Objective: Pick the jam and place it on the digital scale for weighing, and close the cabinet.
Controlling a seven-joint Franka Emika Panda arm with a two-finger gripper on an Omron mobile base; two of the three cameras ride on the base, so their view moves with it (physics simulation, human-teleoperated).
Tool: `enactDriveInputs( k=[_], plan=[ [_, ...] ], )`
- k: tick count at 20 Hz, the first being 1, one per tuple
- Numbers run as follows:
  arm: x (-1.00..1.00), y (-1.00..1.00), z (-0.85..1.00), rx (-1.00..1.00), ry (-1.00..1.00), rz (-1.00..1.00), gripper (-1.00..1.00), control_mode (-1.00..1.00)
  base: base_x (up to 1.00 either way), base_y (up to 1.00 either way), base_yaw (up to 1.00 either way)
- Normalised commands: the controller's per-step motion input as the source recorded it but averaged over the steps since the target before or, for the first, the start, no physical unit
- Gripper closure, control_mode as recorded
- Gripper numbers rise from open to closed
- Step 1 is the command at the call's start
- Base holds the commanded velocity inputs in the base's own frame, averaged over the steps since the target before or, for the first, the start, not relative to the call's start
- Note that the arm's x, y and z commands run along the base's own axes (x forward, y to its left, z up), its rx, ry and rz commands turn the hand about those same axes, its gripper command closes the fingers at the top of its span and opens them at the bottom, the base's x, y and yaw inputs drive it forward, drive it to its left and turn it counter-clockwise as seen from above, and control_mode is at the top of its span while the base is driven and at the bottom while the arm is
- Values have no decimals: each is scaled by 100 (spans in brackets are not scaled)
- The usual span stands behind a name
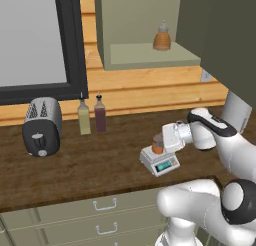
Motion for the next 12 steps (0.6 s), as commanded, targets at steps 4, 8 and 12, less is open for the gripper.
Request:
enactDriveInputs(
  k=[4, 8, 12],
  plan=[
    [0, -37, -12, 0, 0, 6, 100, -100, 0, 0, 0],
    [12, -14, -4, 0, 0, 2, 100, -100, 0, 0, 0],
    [28, -6, -1, 0, -2, 0, 100, -100, 0, 0, 0]
  ],
)
